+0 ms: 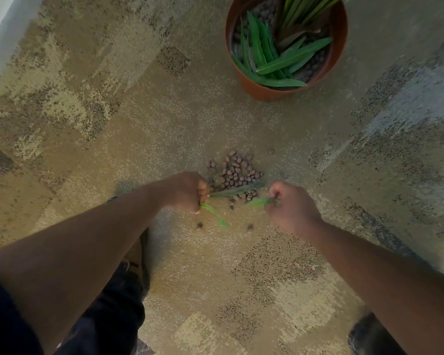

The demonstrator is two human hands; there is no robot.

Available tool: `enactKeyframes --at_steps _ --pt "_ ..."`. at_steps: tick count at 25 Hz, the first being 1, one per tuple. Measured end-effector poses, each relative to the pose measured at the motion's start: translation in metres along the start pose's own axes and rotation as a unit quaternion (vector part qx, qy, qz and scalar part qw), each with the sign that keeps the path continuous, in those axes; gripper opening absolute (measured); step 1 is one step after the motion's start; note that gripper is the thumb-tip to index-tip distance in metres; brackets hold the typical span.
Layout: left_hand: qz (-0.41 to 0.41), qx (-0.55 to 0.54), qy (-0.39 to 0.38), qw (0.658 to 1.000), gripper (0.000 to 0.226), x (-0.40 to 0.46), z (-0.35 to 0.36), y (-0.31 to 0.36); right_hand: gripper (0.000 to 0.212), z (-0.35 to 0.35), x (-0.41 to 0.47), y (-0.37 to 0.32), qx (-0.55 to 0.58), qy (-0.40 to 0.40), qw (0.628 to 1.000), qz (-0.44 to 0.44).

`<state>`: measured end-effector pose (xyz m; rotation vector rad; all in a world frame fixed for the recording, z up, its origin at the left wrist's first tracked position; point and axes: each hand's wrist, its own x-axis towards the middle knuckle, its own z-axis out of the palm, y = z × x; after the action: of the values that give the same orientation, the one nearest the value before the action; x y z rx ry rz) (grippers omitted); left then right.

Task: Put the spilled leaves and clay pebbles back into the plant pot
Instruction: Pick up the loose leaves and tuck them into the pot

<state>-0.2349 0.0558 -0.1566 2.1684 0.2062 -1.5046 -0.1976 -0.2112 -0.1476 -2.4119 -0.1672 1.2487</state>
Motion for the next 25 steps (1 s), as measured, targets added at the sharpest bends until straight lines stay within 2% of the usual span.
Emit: enactKeyframes --at_steps 4,6,8,10,12,14,17,21,23,25 --pt "0.004 -0.051 -0.010 0.999 0.027 -0.013 -0.044 0.027 0.022 -0.046 0.009 -0.022 0.205 0.071 0.976 0.003" --pt "0.051 -0.116 -0.022 0.992 0.022 -0.024 -0.066 0.044 0.026 -0.070 0.011 -0.039 0.312 0.120 0.942 -0.025" --pt "0.111 -0.205 0.034 0.972 0.018 -0.032 -0.086 0.062 0.025 -0.093 0.017 -0.058 0.375 0.191 0.905 -0.057" --pt "0.149 -0.252 0.202 0.935 0.016 -0.032 -0.101 0.079 0.021 -0.116 0.027 -0.073 0.358 0.279 0.887 -0.083" --pt "0.169 -0.232 0.386 0.877 0.012 -0.028 -0.110 0.091 0.014 -0.136 0.038 -0.083 0.291 0.334 0.890 -0.106" --pt "0.174 -0.177 0.484 0.839 0.016 -0.023 -0.120 0.102 0.012 -0.149 0.051 -0.087 0.210 0.347 0.907 -0.114" --pt "0.200 -0.087 0.525 0.822 0.027 -0.004 -0.143 0.111 0.022 -0.159 0.068 -0.087 0.143 0.311 0.936 -0.083" --pt "0.203 0.027 0.482 0.852 0.042 0.022 -0.156 0.109 0.041 -0.158 0.073 -0.089 0.152 0.267 0.944 -0.117" --pt "0.170 0.035 0.471 0.865 0.053 0.023 -0.149 0.105 0.048 -0.150 0.070 -0.085 0.122 0.291 0.941 -0.121" --pt "0.151 -0.003 0.505 0.850 0.055 0.016 -0.136 0.097 0.051 -0.137 0.061 -0.079 0.089 0.340 0.926 -0.136"
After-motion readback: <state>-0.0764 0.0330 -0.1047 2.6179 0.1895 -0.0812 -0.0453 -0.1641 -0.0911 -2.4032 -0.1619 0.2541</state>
